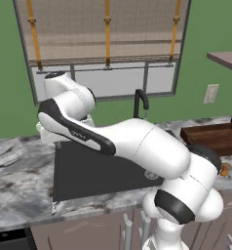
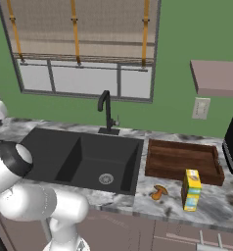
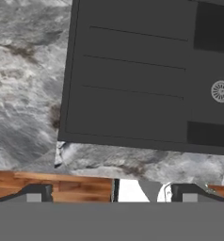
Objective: Pick up all produce items and place them in the sink. Turn on the sink faucet to wash them. Then turn the sink off and put them in the tray.
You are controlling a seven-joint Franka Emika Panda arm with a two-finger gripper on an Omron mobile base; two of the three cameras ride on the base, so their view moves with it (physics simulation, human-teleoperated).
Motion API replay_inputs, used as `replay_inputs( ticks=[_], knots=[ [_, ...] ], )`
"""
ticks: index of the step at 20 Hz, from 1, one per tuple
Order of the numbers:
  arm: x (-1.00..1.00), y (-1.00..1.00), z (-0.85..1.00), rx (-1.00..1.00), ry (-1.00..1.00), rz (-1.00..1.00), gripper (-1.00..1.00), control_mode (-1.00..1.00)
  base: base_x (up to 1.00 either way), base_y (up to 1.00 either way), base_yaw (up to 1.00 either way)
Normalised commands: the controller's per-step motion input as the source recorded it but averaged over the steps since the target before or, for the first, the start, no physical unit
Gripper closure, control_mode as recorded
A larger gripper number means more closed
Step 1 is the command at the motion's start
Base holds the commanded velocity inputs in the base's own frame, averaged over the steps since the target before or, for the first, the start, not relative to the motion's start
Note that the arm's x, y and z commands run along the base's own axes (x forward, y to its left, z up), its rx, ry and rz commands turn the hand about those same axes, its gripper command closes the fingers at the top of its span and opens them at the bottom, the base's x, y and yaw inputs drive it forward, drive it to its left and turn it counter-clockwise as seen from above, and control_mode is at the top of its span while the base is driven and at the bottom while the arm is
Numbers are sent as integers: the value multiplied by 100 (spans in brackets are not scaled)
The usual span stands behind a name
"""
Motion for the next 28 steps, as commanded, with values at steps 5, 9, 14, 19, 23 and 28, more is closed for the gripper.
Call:
replay_inputs(
  ticks=[5, 9, 14, 19, 23, 28],
  knots=[
    [0, 56, -15, 0, 6, 0, -100, -100, 0, 0, 0],
    [0, 29, -5, 0, 1, 0, -100, -100, 0, 0, 0],
    [0, 36, -14, 0, 0, 0, -100, -100, 0, 0, 0],
    [0, 42, -27, 0, 0, 0, -100, -100, 0, 0, 0],
    [1, 49, -27, 0, 3, 0, -100, -100, 0, 0, 0],
    [0, 30, -25, 0, 4, 0, -100, -100, 0, 0, 0]
  ],
)
